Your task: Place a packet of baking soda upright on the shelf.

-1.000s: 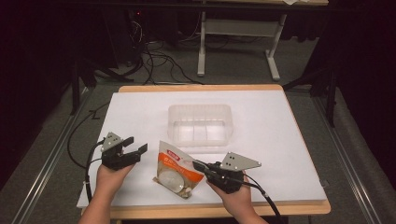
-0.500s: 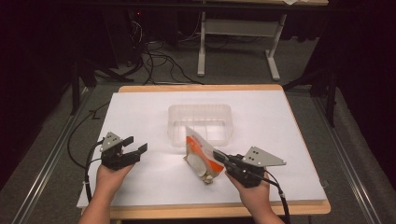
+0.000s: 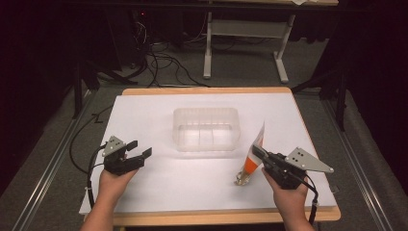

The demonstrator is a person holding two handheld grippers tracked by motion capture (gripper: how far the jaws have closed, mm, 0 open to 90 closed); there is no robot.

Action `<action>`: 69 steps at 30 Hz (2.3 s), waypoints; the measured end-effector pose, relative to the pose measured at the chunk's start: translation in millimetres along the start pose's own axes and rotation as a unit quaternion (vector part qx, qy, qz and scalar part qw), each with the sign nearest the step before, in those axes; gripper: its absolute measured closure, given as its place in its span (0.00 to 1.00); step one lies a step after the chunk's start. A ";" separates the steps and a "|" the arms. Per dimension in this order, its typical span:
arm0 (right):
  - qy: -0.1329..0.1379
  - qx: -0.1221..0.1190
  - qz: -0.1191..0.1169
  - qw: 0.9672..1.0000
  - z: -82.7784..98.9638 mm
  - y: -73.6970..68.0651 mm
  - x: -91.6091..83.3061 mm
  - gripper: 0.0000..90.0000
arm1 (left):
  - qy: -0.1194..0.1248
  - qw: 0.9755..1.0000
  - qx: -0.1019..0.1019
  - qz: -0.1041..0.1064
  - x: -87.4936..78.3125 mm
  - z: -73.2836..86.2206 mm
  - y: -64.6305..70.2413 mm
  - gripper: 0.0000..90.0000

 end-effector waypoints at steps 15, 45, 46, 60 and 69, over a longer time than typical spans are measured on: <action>-0.039 -0.020 0.049 0.998 12.5 23.2 -4.4 1.00 | 0.000 1.000 0.001 0.001 -1.1 -0.3 0.7 0.36; -0.066 0.023 0.065 0.995 52.2 0.8 -6.3 0.83 | -0.010 1.000 0.010 0.008 0.6 0.5 3.4 0.36; -0.069 0.025 0.068 0.995 55.7 1.1 -4.5 0.87 | -0.010 1.000 0.010 0.008 0.7 0.6 3.7 0.36; -0.055 0.033 0.066 0.996 51.3 8.8 0.5 1.00 | -0.017 1.000 0.017 0.011 3.0 1.1 4.9 0.36; -0.052 0.023 0.098 0.994 38.5 24.5 -3.5 1.00 | -0.016 1.000 0.020 0.010 2.6 1.2 5.5 0.36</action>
Point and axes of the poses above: each handheld gripper's, and its own axes: x roughly forward along the jaws, z roughly out of its underside, y roughly to its right, the point moved 2 cm from there along x, roughly forward along the jaws, and after that the axes turned 6 degrees about -x, right-handed, at the moved point
